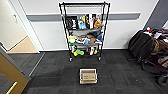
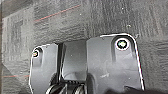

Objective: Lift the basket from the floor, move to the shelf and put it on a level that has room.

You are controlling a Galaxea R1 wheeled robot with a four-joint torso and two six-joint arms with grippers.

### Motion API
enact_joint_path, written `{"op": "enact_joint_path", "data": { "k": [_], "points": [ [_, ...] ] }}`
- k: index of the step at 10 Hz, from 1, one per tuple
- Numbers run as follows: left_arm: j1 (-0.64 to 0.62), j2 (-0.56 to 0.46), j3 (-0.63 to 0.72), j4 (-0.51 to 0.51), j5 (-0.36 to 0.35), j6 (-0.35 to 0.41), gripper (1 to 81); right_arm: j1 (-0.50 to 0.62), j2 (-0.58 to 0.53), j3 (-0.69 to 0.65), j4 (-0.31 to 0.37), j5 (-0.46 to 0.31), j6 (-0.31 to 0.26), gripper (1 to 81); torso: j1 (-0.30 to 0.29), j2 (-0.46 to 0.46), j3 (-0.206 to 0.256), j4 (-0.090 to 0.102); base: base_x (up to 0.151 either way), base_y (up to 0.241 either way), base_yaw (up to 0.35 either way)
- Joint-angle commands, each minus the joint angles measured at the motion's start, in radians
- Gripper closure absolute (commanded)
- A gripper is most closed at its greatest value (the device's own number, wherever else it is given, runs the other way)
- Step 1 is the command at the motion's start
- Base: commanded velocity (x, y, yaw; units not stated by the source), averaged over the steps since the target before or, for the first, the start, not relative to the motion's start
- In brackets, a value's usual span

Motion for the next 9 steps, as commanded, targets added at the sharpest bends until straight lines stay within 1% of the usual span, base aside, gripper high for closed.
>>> {"op": "enact_joint_path", "data": {
  "k": [1, 3, 9],
  "points": [
    [-0.069, -0.013, 0.005, 0.000, 0.051, 0.004, 1.0, 0.047, -0.018, 0.017, 0.011, -0.048, 0.003, 1.0, 0.000, 0.000, 0.000, 0.000, 0.090, 0.000, 0.000],
    [-0.064, -0.014, 0.006, 0.001, 0.051, 0.003, 1.0, 0.036, -0.017, 0.012, 0.011, -0.036, 0.003, 1.0, 0.002, 0.001, -0.001, 0.000, 0.098, 0.000, 0.000],
    [-0.033, -0.026, 0.005, 0.001, 0.051, 0.004, 1.0, 0.018, -0.009, -0.005, 0.010, -0.038, 0.002, 1.0, 0.002, 0.001, -0.001, 0.000, 0.099, 0.000, 0.000]
  ]
}}
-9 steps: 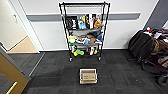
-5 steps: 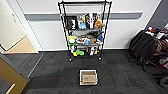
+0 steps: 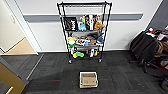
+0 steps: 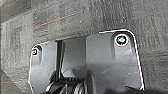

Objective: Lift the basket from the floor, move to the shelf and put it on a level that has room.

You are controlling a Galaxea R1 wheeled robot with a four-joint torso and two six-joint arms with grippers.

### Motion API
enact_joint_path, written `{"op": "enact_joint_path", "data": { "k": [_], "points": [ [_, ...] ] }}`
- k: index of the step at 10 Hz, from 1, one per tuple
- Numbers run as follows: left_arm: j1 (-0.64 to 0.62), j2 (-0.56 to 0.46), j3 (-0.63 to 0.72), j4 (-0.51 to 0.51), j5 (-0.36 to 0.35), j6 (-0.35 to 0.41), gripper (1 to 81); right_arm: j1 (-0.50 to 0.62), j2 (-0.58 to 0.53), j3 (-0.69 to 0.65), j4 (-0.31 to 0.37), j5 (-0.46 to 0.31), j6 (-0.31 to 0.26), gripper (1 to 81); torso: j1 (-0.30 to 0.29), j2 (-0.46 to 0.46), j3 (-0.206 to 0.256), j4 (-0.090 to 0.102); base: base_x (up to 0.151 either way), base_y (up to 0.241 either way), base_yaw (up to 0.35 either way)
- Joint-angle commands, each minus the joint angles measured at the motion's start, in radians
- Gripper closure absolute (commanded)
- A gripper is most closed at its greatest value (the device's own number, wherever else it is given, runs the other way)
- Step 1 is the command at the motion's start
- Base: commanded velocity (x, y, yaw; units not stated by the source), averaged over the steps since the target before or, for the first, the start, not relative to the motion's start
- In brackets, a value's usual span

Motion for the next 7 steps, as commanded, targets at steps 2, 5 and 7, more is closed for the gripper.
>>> {"op": "enact_joint_path", "data": {
  "k": [2, 5, 7],
  "points": [
    [-0.039, -0.017, 0.005, 0.001, 0.052, 0.004, 1.0, 0.035, -0.014, -0.007, 0.007, -0.054, 0.002, 1.0, 0.000, 0.000, 0.000, 0.000, 0.100, 0.000, 0.000],
    [-0.028, -0.018, 0.005, 0.001, 0.052, 0.004, 1.0, 0.026, -0.012, -0.016, 0.007, -0.054, 0.002, 1.0, 0.000, 0.000, 0.000, 0.000, 0.114, 0.000, 0.000],
    [-0.022, -0.020, 0.005, 0.000, 0.050, 0.004, 1.0, 0.023, -0.009, -0.025, 0.009, -0.054, 0.002, 1.0, 0.000, 0.000, 0.000, 0.000, 0.121, 0.000, 0.000]
  ]
}}
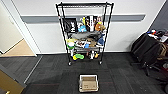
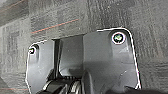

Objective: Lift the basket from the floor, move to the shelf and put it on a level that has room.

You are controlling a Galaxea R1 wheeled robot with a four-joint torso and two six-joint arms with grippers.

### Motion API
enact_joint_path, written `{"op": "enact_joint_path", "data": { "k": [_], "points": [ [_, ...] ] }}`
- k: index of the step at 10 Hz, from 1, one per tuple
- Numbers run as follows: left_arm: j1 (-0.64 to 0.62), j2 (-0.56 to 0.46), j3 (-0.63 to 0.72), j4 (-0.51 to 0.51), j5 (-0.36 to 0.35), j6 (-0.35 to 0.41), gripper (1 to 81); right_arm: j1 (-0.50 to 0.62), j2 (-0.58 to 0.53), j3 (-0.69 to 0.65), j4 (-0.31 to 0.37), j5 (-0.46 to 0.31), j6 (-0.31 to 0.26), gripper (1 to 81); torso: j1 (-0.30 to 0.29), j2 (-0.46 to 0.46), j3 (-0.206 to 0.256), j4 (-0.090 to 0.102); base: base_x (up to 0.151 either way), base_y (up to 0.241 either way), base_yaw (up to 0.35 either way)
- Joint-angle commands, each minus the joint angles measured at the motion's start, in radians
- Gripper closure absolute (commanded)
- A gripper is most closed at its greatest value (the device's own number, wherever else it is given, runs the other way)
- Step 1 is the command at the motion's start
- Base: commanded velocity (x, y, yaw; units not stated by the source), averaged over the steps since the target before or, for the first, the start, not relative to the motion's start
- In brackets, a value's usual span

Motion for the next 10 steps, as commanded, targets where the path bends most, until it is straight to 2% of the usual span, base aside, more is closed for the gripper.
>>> {"op": "enact_joint_path", "data": {
  "k": [1, 10],
  "points": [
    [-0.037, -0.014, 0.005, 0.001, 0.054, 0.004, 1.0, 0.032, -0.013, -0.005, 0.009, -0.058, 0.002, 1.0, 0.000, 0.000, 0.000, 0.000, 0.122, 0.000, 0.000],
    [-0.030, -0.017, 0.002, -0.002, 0.052, 0.004, 1.0, 0.035, 0.030, -0.057, 0.007, -0.058, 0.002, 1.0, 0.000, 0.000, 0.000, 0.000, 0.123, 0.000, 0.000]
  ]
}}
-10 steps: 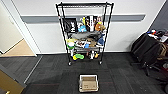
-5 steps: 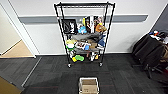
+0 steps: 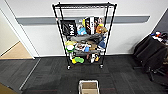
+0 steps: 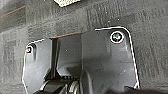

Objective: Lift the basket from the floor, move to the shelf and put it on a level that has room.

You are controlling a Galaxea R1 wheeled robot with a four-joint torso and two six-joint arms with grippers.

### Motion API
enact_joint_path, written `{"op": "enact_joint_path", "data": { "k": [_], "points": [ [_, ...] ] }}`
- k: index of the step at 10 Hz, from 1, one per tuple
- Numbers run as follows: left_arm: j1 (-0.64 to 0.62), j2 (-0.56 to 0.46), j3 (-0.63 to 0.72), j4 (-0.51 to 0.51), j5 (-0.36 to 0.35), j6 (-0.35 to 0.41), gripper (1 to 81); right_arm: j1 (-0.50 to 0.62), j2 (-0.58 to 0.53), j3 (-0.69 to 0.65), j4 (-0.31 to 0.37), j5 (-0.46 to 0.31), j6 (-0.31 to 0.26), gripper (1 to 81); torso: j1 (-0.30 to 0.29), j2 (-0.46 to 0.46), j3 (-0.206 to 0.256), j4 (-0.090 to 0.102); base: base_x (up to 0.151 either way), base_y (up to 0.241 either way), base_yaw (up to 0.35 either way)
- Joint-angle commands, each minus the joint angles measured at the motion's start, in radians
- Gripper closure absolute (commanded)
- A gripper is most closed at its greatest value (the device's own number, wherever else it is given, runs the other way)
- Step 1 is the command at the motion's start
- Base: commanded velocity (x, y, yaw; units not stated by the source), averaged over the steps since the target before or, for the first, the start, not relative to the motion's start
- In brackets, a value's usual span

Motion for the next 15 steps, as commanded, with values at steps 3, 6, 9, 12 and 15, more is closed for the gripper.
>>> {"op": "enact_joint_path", "data": {
  "k": [3, 6, 9, 12, 15],
  "points": [
    [-0.040, -0.018, 0.004, -0.002, 0.055, 0.004, 1.0, 0.034, -0.012, -0.005, 0.007, -0.059, 0.002, 1.0, 0.000, 0.000, 0.000, 0.000, 0.123, 0.000, 0.000],
    [-0.038, -0.016, 0.005, -0.002, 0.055, 0.004, 1.0, 0.034, -0.012, -0.008, 0.009, -0.059, 0.002, 1.0, 0.000, 0.000, 0.000, 0.000, 0.123, 0.000, 0.000],
    [-0.037, -0.013, 0.004, -0.002, 0.055, 0.004, 1.0, 0.033, -0.012, -0.010, 0.007, -0.059, 0.002, 1.0, 0.000, 0.000, 0.000, 0.000, 0.120, 0.000, 0.000],
    [-0.038, -0.013, 0.004, -0.002, 0.057, 0.004, 1.0, 0.034, -0.012, -0.011, 0.007, -0.059, 0.002, 1.0, 0.000, 0.000, 0.000, 0.000, 0.111, 0.000, 0.000],
    [-0.037, -0.013, 0.002, -0.002, 0.057, 0.005, 1.0, 0.034, -0.010, -0.011, 0.007, -0.059, 0.002, 1.0, 0.000, 0.000, 0.000, 0.000, 0.096, 0.000, 0.000]
  ]
}}
